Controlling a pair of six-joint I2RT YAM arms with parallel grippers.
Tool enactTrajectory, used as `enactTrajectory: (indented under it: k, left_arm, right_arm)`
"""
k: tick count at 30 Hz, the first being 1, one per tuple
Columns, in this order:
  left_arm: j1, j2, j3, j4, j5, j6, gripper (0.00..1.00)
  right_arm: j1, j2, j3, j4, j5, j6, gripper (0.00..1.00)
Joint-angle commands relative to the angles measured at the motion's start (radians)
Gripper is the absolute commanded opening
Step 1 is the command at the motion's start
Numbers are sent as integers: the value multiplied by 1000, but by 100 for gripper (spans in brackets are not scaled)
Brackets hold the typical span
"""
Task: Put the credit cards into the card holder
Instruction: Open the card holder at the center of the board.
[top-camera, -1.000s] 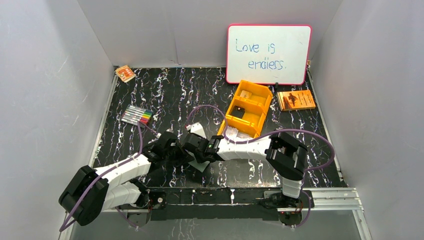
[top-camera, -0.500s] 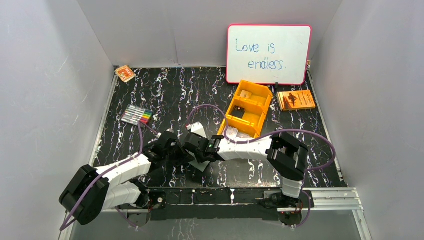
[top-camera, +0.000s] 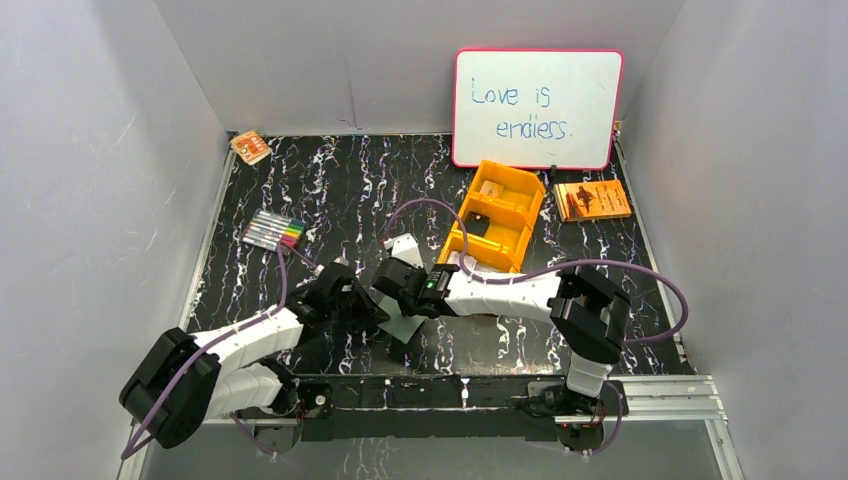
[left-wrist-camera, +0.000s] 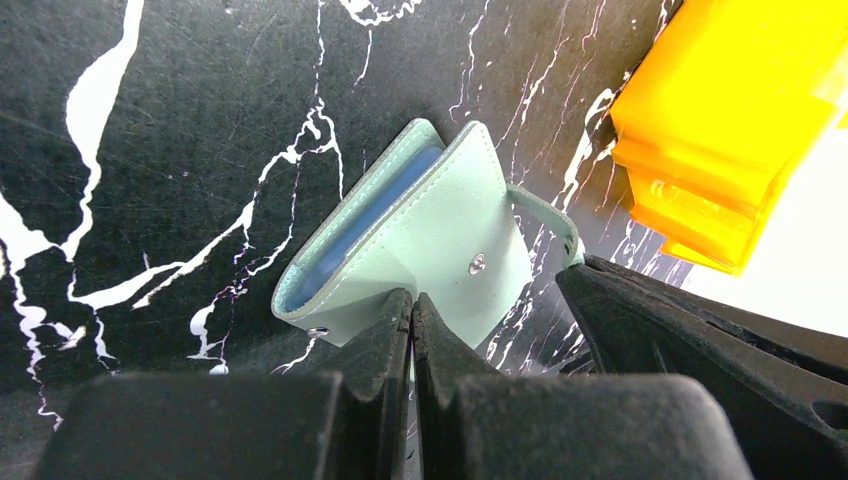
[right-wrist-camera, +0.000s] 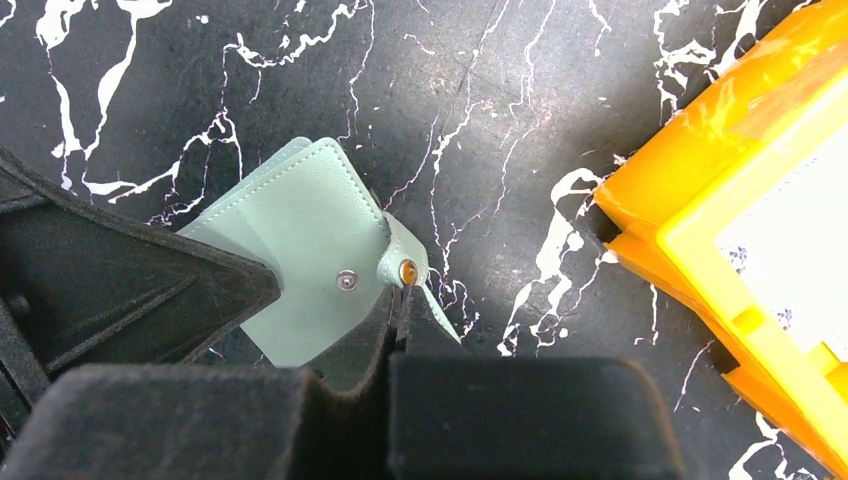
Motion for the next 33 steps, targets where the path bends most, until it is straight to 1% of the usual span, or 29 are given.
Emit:
enactTrajectory:
  k: [1,5,6,12,15,21,28,33]
  left_arm:
    - [-2,38,-26,-151,-33,61,0]
    - [-2,24,34,-203,-29,111,0]
    - [-2,20,52,-222,-29,123,2]
    - [-2,-60,114,-281,-17,140,38]
    - [-2,-117,128,-303,-15,130,48]
    - [-2,-190,144,-362,-38,118,59]
    - [-2,-339,113,-401,-54,49,75]
    - [-2,-393,83,-399,-61,34,82]
  right_arm:
    - [-7,-66,-5,-12,22,17,0]
    - [-13,-112,-20,-11,-30,32,0]
    - [-13,-129,-25,-12,-41,39,0]
    - [-13,-228,-60,2,-105,60,0]
    - [-13,-260,-79,24,-149,67,0]
    - [-13,-313,-139,133,-262,84,0]
    - [-12,-357,-173,183,-296,125,0]
    - [-10,-377,-193,230,-324,145,0]
